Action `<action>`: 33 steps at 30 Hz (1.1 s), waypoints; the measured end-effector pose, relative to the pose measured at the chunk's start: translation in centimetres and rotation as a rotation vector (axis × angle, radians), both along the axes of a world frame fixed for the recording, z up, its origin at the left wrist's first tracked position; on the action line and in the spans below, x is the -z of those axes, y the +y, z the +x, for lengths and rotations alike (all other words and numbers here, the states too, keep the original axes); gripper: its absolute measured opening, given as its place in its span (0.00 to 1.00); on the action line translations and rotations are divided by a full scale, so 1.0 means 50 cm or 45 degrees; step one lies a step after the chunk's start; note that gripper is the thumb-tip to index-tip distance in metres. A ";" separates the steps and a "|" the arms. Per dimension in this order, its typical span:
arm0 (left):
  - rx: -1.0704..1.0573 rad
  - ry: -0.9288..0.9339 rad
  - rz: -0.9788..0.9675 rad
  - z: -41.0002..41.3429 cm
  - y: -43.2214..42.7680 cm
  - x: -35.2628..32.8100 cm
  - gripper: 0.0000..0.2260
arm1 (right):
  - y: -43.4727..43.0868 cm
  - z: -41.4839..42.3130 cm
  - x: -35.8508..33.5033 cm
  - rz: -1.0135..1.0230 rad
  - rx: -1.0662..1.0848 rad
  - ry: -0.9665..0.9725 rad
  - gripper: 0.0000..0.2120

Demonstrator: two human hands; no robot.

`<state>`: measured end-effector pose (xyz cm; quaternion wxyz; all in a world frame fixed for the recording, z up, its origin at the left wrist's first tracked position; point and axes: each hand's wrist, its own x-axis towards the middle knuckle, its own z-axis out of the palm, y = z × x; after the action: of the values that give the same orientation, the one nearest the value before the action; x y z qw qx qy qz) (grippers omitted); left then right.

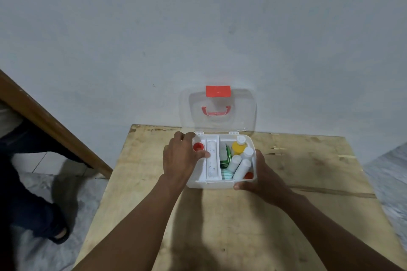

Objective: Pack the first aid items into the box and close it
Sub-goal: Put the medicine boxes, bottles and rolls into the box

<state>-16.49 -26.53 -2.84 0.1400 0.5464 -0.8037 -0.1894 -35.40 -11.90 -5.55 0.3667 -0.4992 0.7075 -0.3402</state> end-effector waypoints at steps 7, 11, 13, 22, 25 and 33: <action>0.134 0.075 0.043 0.019 0.046 0.024 0.41 | -0.002 0.004 -0.005 -0.017 -0.016 -0.009 0.42; 0.172 0.075 0.077 0.025 0.049 0.033 0.42 | 0.002 0.002 0.005 -0.028 0.010 -0.002 0.45; 0.196 0.070 0.066 0.026 0.048 0.035 0.42 | 0.006 0.004 0.011 -0.047 0.029 -0.021 0.46; 0.278 0.256 0.161 0.029 0.041 0.042 0.44 | 0.008 0.021 0.013 -0.089 0.045 -0.047 0.47; 0.285 0.346 0.208 0.033 0.037 0.045 0.49 | 0.011 0.015 0.031 -0.048 0.070 0.003 0.50; 0.312 0.416 0.165 0.043 0.025 0.039 0.46 | 0.011 0.024 0.050 0.001 0.131 0.041 0.49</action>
<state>-14.35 -25.26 -4.77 0.2089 0.4144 -0.8169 -0.3425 -34.19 -11.36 -8.03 0.3374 -0.4675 0.7383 -0.3501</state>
